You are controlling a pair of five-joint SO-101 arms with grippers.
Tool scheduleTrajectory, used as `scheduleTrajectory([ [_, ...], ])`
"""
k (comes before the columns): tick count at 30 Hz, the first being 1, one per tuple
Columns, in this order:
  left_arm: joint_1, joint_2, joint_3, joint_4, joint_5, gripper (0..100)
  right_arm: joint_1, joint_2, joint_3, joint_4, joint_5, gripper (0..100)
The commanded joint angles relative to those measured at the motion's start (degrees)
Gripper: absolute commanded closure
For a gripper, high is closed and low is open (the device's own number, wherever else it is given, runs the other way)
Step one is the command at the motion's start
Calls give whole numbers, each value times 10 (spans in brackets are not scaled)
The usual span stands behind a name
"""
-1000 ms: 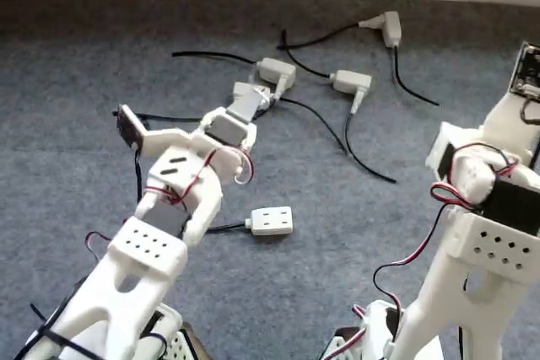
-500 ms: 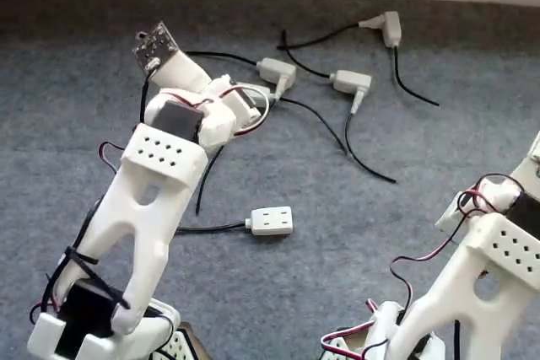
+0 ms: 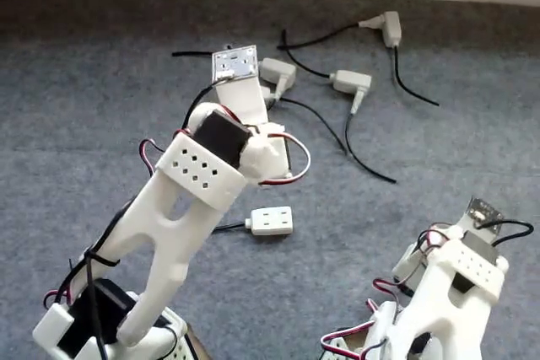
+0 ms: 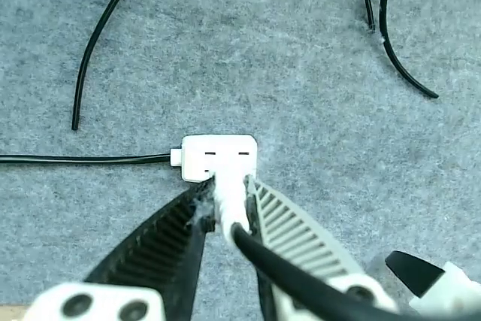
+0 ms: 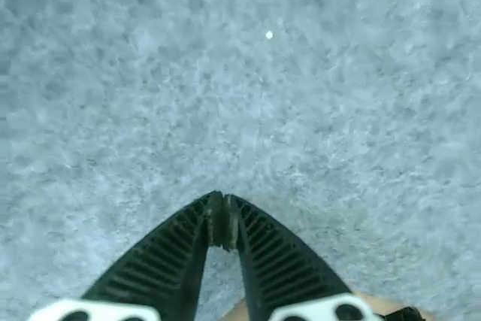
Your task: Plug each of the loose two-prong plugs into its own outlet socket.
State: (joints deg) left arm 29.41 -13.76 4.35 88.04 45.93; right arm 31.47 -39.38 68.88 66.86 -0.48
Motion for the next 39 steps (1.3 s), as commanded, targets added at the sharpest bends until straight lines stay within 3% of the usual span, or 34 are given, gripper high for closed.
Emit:
scheduleTrajectory([
  [1, 14, -2, -7, 4, -4, 993, 11, -10, 29, -35, 6, 992],
  [6, 29, -2, 56, -26, -2, 993, 11, -10, 32, -43, 6, 992],
  [16, 49, -6, 188, -201, 33, 993, 7, -10, 33, -54, 5, 992],
  [33, 51, -1, 239, -235, 34, 993, 7, -10, 34, -54, 5, 992],
  [39, 101, -1, 273, -274, 33, 993, 7, -10, 34, -54, 5, 992],
])
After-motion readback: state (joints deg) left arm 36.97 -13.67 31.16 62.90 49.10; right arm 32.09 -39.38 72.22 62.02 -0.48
